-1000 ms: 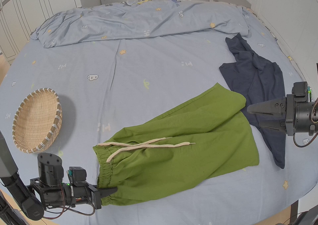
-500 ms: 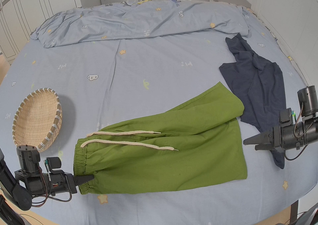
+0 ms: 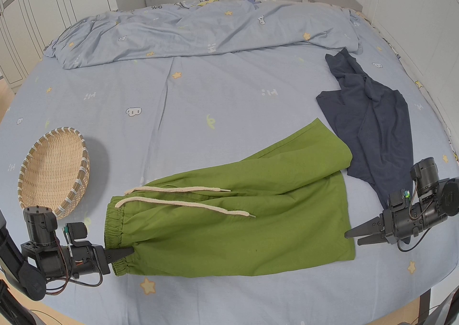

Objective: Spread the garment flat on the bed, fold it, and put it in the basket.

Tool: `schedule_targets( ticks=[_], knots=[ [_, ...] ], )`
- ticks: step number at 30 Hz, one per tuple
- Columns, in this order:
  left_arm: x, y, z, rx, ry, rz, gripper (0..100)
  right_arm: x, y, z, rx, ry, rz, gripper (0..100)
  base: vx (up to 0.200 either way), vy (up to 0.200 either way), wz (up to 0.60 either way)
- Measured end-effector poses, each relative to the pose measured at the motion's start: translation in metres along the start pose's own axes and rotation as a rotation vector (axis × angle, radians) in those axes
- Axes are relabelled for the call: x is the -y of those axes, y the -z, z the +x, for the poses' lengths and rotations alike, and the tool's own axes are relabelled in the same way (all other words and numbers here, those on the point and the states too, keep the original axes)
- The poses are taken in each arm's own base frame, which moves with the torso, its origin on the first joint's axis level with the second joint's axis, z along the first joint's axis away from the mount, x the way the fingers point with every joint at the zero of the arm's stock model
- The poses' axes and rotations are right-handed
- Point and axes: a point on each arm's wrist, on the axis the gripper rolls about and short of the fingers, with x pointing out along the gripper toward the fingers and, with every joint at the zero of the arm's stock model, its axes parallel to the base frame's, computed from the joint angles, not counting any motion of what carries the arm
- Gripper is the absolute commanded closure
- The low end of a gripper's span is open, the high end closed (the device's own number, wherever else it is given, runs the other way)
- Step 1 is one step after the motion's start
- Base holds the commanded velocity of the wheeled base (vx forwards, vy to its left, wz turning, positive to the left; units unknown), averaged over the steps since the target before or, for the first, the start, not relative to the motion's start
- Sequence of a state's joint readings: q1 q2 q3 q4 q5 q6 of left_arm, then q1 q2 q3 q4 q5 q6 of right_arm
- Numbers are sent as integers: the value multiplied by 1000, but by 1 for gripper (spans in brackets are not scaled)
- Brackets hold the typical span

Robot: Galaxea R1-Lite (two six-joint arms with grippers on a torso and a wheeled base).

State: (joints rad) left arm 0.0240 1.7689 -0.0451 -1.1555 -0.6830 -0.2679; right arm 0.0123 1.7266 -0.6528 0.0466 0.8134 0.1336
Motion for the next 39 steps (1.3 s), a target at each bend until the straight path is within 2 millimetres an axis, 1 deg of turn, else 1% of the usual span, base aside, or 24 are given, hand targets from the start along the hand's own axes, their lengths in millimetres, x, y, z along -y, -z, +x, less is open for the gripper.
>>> schedule_targets(
  ticks=[6,12,21,28,36,37,39],
  knots=[
    [-1,-1,1,1,-2,2,100,17,2,15,14,-3,-14,0,0,0,0],
    [-1,-1,1,4,-3,3,100,27,8,27,-13,-7,5,0,0,0,0],
    [-1,-1,1,5,-4,3,100,33,10,34,-40,-14,24,0,0,0,0],
    [-1,-1,1,6,-5,3,100,33,9,37,-39,-94,10,0,0,0,0],
    [-3,-2,0,11,-9,2,100,37,8,40,-42,-103,15,0,0,0,0],
    [-3,-2,0,13,-11,3,100,37,8,40,-41,-102,16,100,0,0,0],
    [-4,-3,-1,15,-14,6,100,39,8,39,-38,-96,20,100,0,0,0]
  ],
)
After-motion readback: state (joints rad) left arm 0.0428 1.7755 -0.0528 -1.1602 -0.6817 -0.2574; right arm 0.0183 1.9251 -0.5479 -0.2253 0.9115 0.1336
